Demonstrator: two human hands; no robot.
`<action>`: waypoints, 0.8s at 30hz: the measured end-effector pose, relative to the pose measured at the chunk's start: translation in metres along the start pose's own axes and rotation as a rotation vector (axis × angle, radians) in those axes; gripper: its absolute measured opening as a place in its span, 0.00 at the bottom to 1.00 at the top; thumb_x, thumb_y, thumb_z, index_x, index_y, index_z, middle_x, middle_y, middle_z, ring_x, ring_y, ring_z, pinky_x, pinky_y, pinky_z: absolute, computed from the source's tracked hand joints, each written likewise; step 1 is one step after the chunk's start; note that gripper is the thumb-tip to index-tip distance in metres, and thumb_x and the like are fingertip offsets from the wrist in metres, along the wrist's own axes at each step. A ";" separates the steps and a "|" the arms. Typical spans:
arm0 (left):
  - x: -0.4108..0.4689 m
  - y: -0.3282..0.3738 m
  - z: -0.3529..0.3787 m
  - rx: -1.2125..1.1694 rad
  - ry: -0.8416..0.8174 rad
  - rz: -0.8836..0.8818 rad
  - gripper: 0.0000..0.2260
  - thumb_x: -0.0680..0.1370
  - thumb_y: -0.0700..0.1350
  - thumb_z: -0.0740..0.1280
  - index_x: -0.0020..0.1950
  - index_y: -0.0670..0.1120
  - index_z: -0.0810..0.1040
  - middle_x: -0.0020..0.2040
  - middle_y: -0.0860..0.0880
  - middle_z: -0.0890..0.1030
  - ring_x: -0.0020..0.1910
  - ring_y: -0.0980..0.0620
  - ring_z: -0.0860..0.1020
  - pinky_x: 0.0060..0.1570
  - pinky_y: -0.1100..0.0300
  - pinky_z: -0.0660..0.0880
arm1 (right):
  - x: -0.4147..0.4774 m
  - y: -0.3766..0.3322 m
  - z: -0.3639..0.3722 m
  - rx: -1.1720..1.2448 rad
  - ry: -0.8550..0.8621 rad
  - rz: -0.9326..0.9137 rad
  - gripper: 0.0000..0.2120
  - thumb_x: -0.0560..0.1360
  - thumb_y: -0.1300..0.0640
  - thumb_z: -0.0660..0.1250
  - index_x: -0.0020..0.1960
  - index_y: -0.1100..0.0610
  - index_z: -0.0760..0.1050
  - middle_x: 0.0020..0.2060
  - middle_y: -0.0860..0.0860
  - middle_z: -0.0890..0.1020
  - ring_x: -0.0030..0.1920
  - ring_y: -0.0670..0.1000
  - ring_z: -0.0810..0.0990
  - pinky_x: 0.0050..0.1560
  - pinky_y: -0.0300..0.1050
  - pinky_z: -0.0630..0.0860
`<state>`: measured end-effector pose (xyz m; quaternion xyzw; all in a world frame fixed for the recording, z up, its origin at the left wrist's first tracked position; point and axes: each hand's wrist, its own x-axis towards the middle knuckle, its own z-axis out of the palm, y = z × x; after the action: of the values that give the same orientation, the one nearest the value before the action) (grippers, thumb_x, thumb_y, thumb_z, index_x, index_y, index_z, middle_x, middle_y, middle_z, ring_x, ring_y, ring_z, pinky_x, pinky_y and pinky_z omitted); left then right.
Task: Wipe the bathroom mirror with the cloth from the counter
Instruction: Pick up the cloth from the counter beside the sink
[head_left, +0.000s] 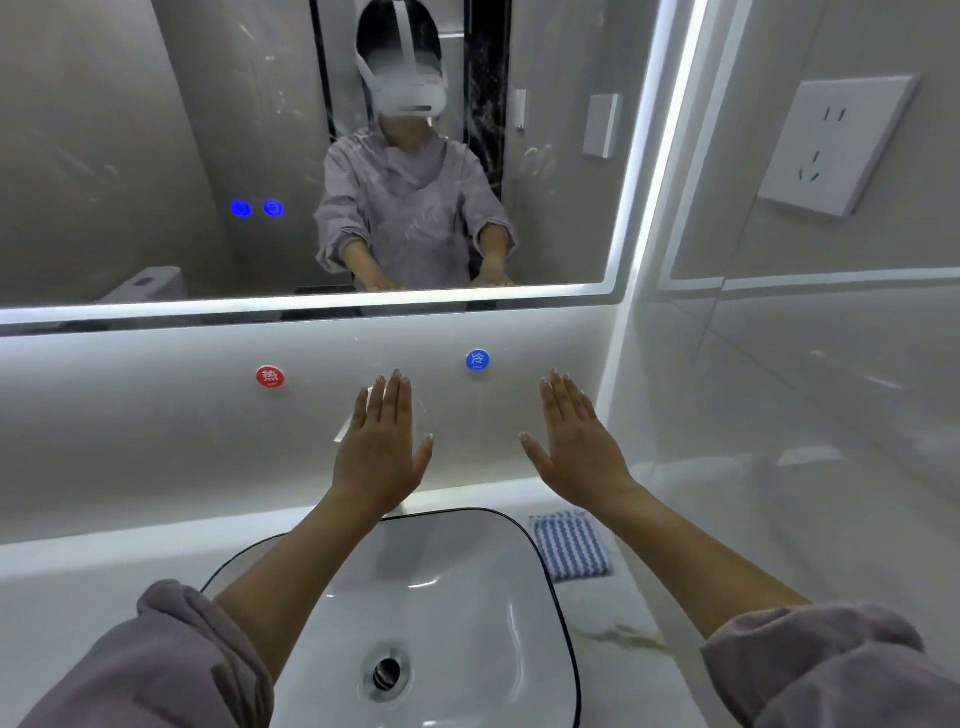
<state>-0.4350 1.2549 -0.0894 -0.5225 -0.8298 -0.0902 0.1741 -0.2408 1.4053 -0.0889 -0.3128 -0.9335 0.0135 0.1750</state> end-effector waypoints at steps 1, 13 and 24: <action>0.004 0.004 0.004 -0.001 -0.014 0.014 0.34 0.80 0.57 0.51 0.77 0.35 0.51 0.78 0.38 0.53 0.78 0.40 0.52 0.73 0.52 0.41 | 0.000 0.005 0.001 0.004 -0.003 0.014 0.35 0.82 0.44 0.51 0.78 0.60 0.39 0.77 0.55 0.39 0.77 0.51 0.37 0.75 0.43 0.37; 0.053 0.059 0.070 -0.053 -0.128 0.123 0.35 0.76 0.57 0.46 0.74 0.33 0.60 0.75 0.35 0.62 0.75 0.37 0.62 0.73 0.46 0.53 | -0.003 0.077 0.044 -0.039 -0.117 0.152 0.35 0.82 0.43 0.48 0.77 0.62 0.38 0.77 0.57 0.40 0.77 0.53 0.37 0.73 0.43 0.33; 0.077 0.096 0.149 -0.059 -0.327 0.218 0.35 0.78 0.59 0.46 0.75 0.34 0.60 0.76 0.37 0.62 0.75 0.39 0.61 0.73 0.49 0.51 | -0.004 0.107 0.119 0.060 -0.306 0.270 0.34 0.82 0.44 0.48 0.77 0.62 0.36 0.77 0.56 0.37 0.77 0.52 0.36 0.75 0.44 0.35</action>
<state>-0.4075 1.4105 -0.2002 -0.6217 -0.7826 -0.0088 0.0303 -0.2153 1.4988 -0.2163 -0.4240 -0.8979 0.1121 0.0370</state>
